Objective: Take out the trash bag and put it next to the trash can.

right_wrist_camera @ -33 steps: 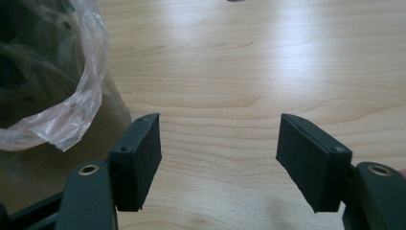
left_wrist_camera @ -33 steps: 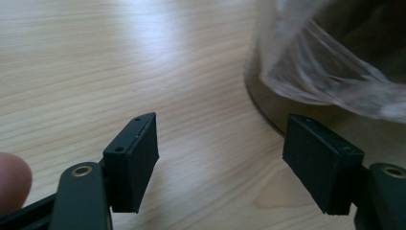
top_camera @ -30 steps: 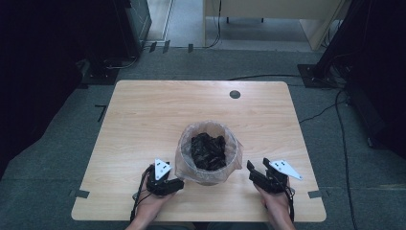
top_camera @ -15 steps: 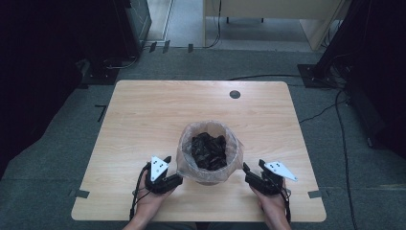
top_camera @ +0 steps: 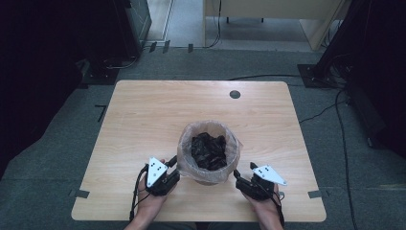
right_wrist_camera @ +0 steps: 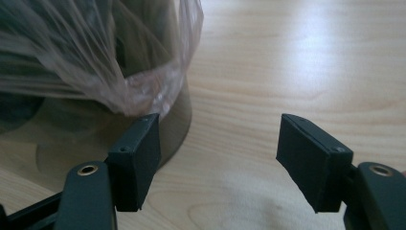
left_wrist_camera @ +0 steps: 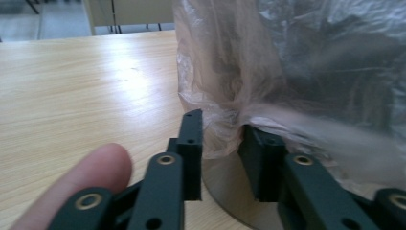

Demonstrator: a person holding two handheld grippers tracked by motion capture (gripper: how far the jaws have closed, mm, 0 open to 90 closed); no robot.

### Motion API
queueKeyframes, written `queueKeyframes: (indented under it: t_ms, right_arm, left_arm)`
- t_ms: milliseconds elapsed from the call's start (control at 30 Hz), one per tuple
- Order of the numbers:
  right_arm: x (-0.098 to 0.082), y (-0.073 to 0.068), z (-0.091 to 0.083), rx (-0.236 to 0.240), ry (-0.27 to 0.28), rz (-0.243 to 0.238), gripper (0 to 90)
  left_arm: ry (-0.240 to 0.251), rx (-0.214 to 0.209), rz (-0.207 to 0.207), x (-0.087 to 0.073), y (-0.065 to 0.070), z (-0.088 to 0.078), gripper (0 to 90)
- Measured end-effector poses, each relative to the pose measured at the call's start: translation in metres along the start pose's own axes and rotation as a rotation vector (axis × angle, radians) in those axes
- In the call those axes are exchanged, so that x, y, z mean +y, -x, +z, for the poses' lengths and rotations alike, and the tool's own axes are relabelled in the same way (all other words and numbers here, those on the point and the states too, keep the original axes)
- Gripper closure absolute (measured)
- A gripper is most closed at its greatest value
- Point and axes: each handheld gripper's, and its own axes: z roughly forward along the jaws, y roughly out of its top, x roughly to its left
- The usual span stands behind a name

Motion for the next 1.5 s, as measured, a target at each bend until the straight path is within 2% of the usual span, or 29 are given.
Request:
queueKeyframes:
  t_ms: [33, 133, 200, 267, 467, 600, 733, 833, 900, 1000, 1100, 1200, 1267, 1400, 1500]
  right_arm:
    - [-0.001, 0.000, 0.000, -0.007, -0.011, 0.006, 32.2]
    - [-0.005, 0.003, 0.002, -0.032, -0.046, 0.026, 32.2]
    - [-0.007, 0.004, 0.003, -0.029, -0.060, 0.041, 32.1]
    - [-0.007, 0.002, 0.004, -0.023, -0.064, 0.032, 31.4]
    - [-0.002, -0.009, 0.002, 0.014, -0.028, 0.010, 29.6]
    - [0.005, -0.012, 0.000, 0.014, 0.012, 0.031, 30.8]
    - [0.011, -0.016, -0.005, 0.015, 0.061, 0.007, 41.7]
    - [0.013, -0.019, -0.009, 0.022, 0.101, -0.019, 51.3]
    - [0.016, -0.021, -0.012, 0.037, 0.130, -0.041, 61.1]
    - [0.020, -0.023, -0.013, 0.051, 0.149, -0.082, 76.6]
    - [0.021, -0.024, -0.015, 0.040, 0.157, -0.087, 85.3]
    - [0.024, -0.023, -0.018, 0.024, 0.166, -0.070, 88.3]
    - [0.029, -0.022, -0.022, 0.007, 0.182, -0.069, 88.7]
    - [0.046, -0.025, -0.028, -0.033, 0.236, -0.132, 88.9]
    - [0.056, -0.027, -0.030, -0.039, 0.261, -0.142, 88.9]
  left_arm:
    - [0.002, -0.011, -0.013, 0.001, 0.000, 0.000, 77.0]
    - [0.010, -0.026, -0.015, 0.003, 0.001, -0.002, 81.5]
    - [0.010, -0.030, -0.018, 0.006, 0.001, -0.003, 83.8]
    - [0.011, -0.035, -0.028, 0.008, 0.002, -0.004, 85.8]
    - [0.022, -0.042, -0.036, 0.014, 0.002, -0.008, 89.8]
    - [0.042, -0.051, -0.037, 0.021, 0.002, -0.012, 90.0]
    - [0.069, -0.055, -0.034, 0.028, 0.005, -0.017, 90.0]
    - [0.070, -0.045, -0.031, 0.031, 0.007, -0.020, 90.0]
    - [0.076, -0.038, -0.032, 0.032, 0.006, -0.020, 90.0]
    - [0.085, -0.025, -0.029, 0.036, 0.002, -0.023, 90.0]
    - [0.104, -0.014, -0.030, 0.042, -0.001, -0.027, 90.0]
    - [0.119, -0.021, -0.018, 0.048, 0.000, -0.030, 90.0]
    - [0.129, -0.028, 0.004, 0.053, 0.004, -0.031, 90.0]
    - [0.143, -0.058, 0.036, 0.068, 0.013, -0.027, 90.0]
    - [0.135, -0.072, 0.051, 0.077, 0.016, -0.022, 90.0]
